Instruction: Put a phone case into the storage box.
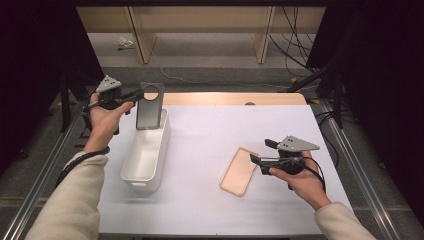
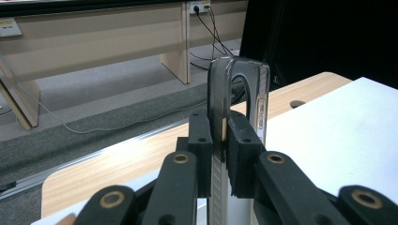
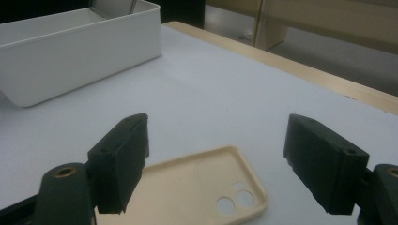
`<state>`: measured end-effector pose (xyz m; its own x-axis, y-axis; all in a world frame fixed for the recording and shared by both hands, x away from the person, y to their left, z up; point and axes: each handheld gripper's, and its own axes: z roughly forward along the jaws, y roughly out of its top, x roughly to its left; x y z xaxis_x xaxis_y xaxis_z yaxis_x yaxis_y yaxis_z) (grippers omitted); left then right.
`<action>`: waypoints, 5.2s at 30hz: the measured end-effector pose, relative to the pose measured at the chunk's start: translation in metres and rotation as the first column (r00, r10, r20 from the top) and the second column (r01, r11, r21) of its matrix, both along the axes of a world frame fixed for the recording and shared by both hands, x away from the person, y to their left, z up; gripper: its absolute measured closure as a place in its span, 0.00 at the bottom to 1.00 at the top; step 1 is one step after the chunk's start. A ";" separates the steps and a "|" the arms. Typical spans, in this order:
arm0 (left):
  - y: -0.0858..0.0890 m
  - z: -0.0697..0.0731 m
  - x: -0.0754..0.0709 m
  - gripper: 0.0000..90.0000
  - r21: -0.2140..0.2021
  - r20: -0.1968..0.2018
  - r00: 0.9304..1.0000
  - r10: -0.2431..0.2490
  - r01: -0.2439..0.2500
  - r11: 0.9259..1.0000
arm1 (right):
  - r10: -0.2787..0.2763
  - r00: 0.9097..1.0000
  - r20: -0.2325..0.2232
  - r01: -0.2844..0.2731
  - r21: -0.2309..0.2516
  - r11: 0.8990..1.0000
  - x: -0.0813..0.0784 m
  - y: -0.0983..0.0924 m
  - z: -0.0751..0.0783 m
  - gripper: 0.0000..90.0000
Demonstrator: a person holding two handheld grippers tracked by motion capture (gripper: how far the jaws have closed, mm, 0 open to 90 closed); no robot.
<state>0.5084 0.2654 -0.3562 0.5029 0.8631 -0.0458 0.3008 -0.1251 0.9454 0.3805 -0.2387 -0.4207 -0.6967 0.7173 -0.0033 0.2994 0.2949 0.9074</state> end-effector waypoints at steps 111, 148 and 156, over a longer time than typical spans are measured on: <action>-0.010 -0.041 0.043 0.61 0.195 -0.130 0.976 0.176 -0.149 0.969 | 0.008 1.000 -0.010 -0.008 -0.003 1.000 0.001 0.000 -0.002 0.27; -0.030 -0.025 -0.134 0.00 0.080 -0.090 0.996 -0.019 0.027 0.996 | 0.014 0.999 -0.033 -0.014 0.001 1.000 -0.002 -0.005 -0.003 0.24; -0.037 -0.040 -0.154 0.01 0.069 -0.088 0.995 -0.038 0.044 0.997 | 0.009 1.000 -0.025 -0.009 0.008 1.000 -0.003 -0.006 -0.003 0.24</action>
<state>0.3543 0.2284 -0.3965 0.5346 0.8446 -0.0306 0.3745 -0.2043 0.9044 0.3776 -0.2443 -0.4236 -0.7028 0.7111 0.0198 0.3194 0.2906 0.9019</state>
